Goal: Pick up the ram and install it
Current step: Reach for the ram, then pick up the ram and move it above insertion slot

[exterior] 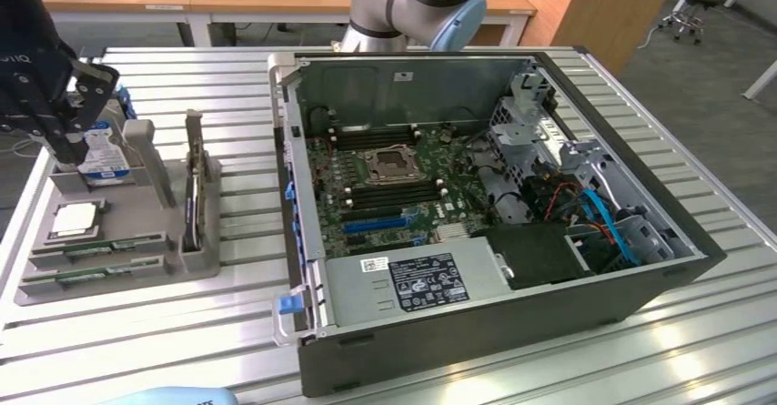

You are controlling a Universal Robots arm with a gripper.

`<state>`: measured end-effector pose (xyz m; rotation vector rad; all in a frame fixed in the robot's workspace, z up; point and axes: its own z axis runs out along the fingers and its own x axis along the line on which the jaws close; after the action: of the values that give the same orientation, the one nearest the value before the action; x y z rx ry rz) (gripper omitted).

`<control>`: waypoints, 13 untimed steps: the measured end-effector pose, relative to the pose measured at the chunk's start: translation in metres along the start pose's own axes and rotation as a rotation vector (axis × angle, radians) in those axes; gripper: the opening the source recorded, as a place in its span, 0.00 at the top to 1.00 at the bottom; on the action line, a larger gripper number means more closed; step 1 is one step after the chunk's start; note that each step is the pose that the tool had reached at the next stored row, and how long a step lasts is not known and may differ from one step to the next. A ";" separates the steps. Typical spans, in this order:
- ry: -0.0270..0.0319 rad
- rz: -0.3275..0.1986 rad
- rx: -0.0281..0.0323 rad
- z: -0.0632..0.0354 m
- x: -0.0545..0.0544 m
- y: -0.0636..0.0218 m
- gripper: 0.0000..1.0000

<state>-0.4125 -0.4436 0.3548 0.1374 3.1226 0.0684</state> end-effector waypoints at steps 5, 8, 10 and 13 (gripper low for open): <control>0.0000 0.000 0.0000 0.0014 0.000 -0.0001 0.90; 0.0000 0.000 0.0000 0.0015 0.000 -0.0001 0.90; 0.0000 0.000 0.0000 0.0014 0.000 -0.0001 0.90; 0.0000 0.000 0.0000 0.0014 0.000 -0.0001 0.90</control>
<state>-0.4125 -0.4437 0.3533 0.1374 3.1226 0.0684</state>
